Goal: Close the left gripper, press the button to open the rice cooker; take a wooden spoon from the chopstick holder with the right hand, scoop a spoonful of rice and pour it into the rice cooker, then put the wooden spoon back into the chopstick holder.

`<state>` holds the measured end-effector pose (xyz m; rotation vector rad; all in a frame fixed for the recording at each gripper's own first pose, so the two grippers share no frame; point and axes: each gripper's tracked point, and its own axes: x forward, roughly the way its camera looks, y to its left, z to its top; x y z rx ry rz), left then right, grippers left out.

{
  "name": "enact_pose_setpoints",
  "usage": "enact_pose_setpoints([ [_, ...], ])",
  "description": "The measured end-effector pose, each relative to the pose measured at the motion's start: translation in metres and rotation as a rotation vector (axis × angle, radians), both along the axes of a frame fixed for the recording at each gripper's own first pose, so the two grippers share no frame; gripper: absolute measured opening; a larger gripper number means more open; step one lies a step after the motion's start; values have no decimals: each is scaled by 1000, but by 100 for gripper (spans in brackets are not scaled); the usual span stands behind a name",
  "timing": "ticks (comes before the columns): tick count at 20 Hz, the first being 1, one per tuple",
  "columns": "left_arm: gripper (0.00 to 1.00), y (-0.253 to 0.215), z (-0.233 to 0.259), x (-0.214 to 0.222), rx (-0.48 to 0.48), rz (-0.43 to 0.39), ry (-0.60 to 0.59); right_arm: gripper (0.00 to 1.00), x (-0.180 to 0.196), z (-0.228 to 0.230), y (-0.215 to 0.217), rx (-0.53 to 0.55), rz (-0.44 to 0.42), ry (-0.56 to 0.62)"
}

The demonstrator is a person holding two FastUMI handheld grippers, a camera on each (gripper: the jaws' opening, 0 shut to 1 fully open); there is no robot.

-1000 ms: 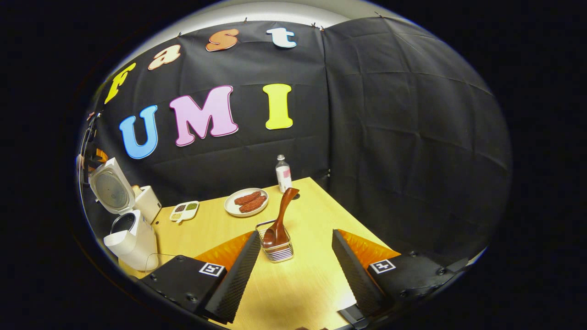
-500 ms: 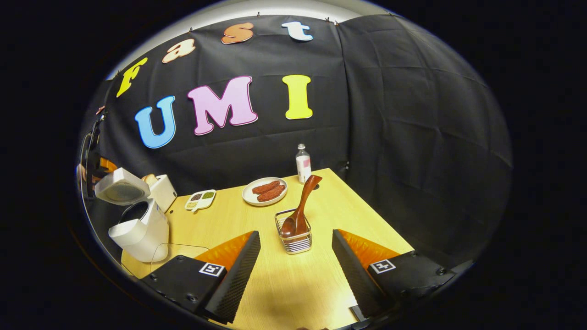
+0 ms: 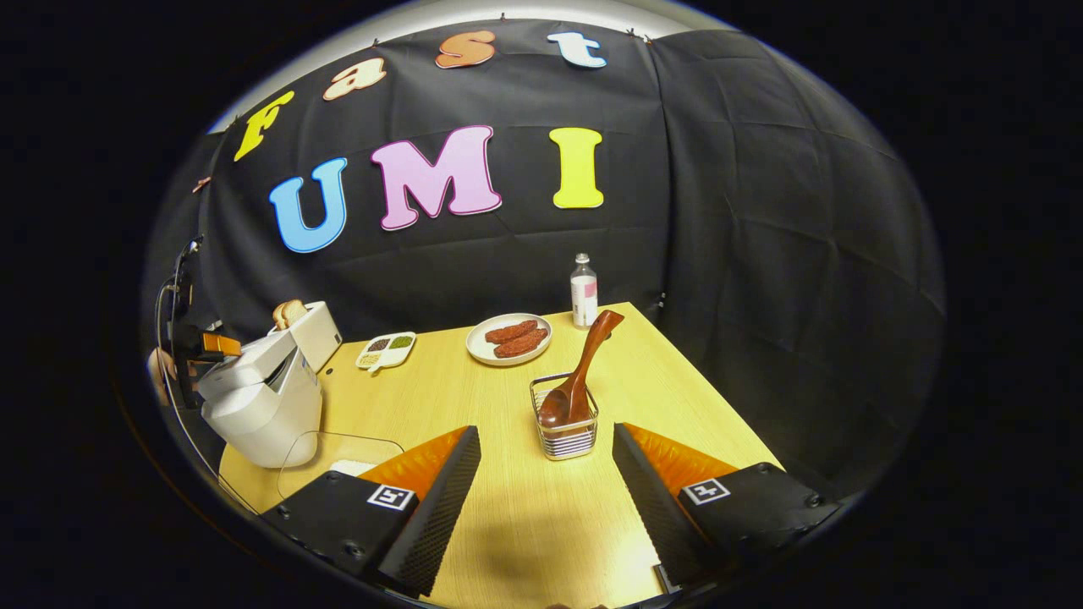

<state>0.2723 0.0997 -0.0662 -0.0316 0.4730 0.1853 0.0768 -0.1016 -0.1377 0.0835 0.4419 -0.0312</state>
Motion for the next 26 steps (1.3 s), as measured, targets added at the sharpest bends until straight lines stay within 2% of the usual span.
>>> enact_pose_setpoints([
  [4, 97, -1, -20, -2, 32, -2, 24, 99, 1, -2, -1, 0, 7, 5],
  [9, 98, -1, -18, 3, 58, -36, -35, 99, 6, -7, 3, -4, 35, 11],
  [13, 97, -6, -11, 0, 78, 14, -37, 99, 15, 1, 9, 8, 69, -9],
  [16, 95, -31, 26, -10, 105, 33, -169, 99, 27, 16, 7, 0, 96, -52],
  [21, 95, -101, 124, -71, 187, -19, -434, 99, 43, 53, -3, -17, 143, -139],
  [26, 95, -166, 155, -135, 120, -81, -517, 99, 40, 106, -8, -26, 142, -252],
])
